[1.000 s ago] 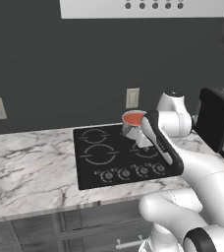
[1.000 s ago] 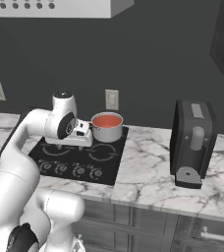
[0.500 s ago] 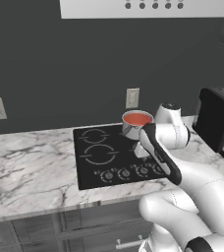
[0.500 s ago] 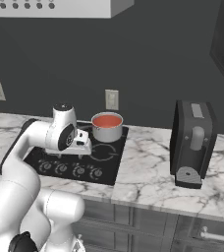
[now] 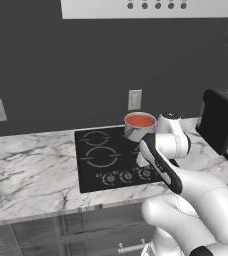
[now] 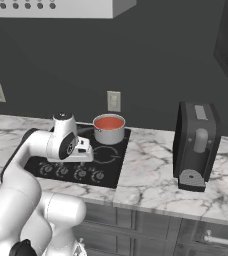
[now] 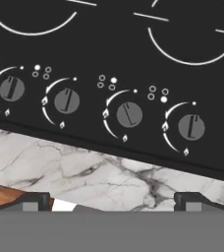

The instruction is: Wait until the marinara sauce is simmered to a deep red color and then turn off the stove.

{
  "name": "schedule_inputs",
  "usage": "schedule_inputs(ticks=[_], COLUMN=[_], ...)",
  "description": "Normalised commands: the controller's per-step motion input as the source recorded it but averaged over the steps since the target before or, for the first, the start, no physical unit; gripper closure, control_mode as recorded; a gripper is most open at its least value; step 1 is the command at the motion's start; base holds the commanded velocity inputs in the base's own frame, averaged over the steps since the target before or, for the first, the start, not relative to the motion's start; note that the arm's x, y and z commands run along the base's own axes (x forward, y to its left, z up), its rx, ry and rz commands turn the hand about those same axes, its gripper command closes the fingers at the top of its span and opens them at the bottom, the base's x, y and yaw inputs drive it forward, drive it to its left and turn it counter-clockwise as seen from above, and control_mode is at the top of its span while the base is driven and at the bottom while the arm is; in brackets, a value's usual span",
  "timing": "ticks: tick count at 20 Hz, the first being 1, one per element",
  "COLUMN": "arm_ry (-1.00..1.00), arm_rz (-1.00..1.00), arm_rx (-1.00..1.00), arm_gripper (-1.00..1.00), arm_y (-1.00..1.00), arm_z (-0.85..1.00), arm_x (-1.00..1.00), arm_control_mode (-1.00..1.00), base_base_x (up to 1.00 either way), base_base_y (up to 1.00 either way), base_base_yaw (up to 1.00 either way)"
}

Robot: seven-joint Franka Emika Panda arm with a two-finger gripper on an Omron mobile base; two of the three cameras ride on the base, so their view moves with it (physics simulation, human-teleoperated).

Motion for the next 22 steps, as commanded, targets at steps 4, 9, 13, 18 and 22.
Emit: schedule_inputs(ticks=[4,9,13,18,22], arm_ry=[0.00,0.00,0.00,0.00,0.00], arm_rz=[0.02,0.02,0.02,0.02,0.02], arm_rx=[-0.04,-0.02,0.00,0.00,0.00], arm_gripper=[-1.00,-1.00,-1.00,-1.00,-1.00], arm_y=[0.00,0.00,0.00,0.00,0.00], arm_z=[-0.21,-0.13,-0.12,-0.11,-0.12], arm_x=[0.04,0.12,0.20,0.27,0.21], arm_control_mode=[-1.00,-1.00,-1.00,-1.00,-1.00], base_base_x=[0.00,0.00,0.00,0.00,0.00], base_base_y=[0.00,0.00,0.00,0.00,0.00], base_base_yaw=[0.00,0.00,0.00,0.00,0.00])
